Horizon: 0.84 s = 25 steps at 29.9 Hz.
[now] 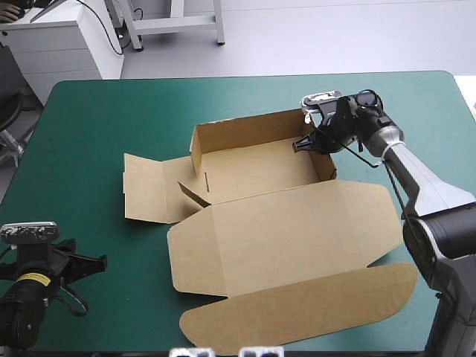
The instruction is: Fold the box
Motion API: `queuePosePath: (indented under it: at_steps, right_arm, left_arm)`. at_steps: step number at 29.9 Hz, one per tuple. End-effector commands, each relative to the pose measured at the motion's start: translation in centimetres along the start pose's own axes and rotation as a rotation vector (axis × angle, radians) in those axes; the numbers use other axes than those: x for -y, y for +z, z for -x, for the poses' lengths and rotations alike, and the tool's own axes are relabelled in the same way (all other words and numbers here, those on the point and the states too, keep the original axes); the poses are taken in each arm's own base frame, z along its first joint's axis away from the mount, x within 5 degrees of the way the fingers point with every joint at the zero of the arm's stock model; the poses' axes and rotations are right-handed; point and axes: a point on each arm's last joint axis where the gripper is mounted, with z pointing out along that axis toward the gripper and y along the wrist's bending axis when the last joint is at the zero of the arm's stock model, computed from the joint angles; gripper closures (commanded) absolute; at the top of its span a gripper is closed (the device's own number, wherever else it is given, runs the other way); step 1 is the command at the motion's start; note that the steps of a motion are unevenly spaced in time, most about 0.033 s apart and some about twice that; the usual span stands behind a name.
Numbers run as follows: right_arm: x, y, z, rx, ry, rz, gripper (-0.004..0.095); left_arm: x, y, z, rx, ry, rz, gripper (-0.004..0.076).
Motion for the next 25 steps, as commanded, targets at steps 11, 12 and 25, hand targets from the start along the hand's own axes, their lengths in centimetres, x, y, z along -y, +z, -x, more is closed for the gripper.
queuePosePath:
  at_steps: [11,12,25]
  right_arm:
    - [-0.7,-4.2,0.5,-0.122,-0.023,0.035,0.0633]
    - [-0.8,-4.9,0.8,-0.098,-0.022,0.041,0.0633]
    - [-0.3,-10.8,1.1,0.045,-0.061,-0.039,0.0632]
  left_arm:
    - [1.1,-0.1,0.8,0.074,0.081,-0.082,0.0733]
    - [1.3,-0.2,0.8,0.076,0.102,-0.095,0.0733]
    - [1.6,-0.2,1.0,0.096,0.151,-0.1,0.0733]
